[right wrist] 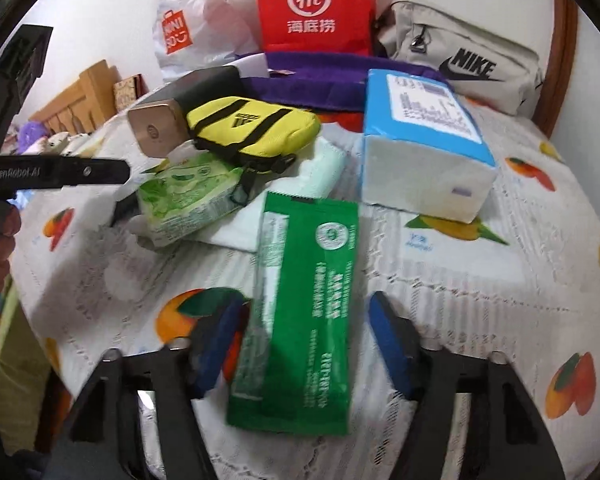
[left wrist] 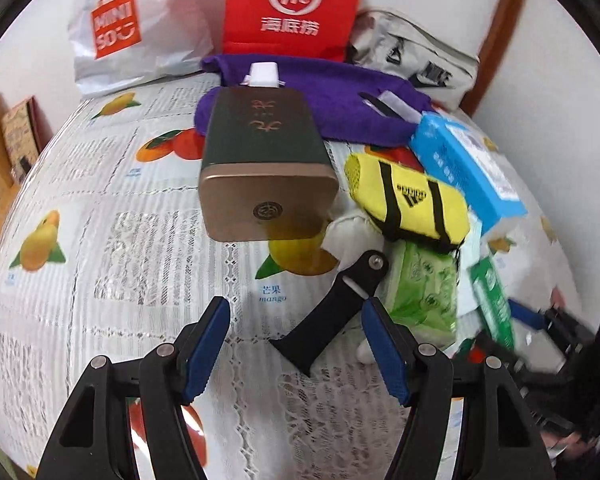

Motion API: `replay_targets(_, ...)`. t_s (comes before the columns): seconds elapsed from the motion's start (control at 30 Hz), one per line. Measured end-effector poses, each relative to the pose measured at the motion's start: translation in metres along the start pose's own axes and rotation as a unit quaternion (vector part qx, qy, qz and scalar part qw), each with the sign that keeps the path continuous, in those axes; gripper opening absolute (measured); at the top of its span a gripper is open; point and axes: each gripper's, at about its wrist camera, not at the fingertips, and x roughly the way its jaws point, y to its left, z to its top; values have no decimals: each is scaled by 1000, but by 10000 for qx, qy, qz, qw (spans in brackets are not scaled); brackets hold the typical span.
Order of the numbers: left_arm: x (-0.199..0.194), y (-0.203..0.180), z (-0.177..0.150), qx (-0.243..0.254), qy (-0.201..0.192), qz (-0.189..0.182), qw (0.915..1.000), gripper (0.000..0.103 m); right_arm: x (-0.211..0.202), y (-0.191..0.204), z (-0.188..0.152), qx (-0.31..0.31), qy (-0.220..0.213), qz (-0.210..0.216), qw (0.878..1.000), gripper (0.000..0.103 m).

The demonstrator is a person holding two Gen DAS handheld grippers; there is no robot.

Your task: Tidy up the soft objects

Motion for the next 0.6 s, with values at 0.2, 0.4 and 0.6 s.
replay_targets(0.2,14,-4,-6,577,142,-18,9982,66,-3,-20,-1,114,-82,39,9999,38)
replay_targets(0.4,24,-15,-3,955,69,-14,9954,66,-7,-49,-3,422,-144,-360,9984,38)
replay_targets(0.6,23,-32,-6,1437,66,-68,9896,25,-2,-57,-1,577,-169,-406,9974,38)
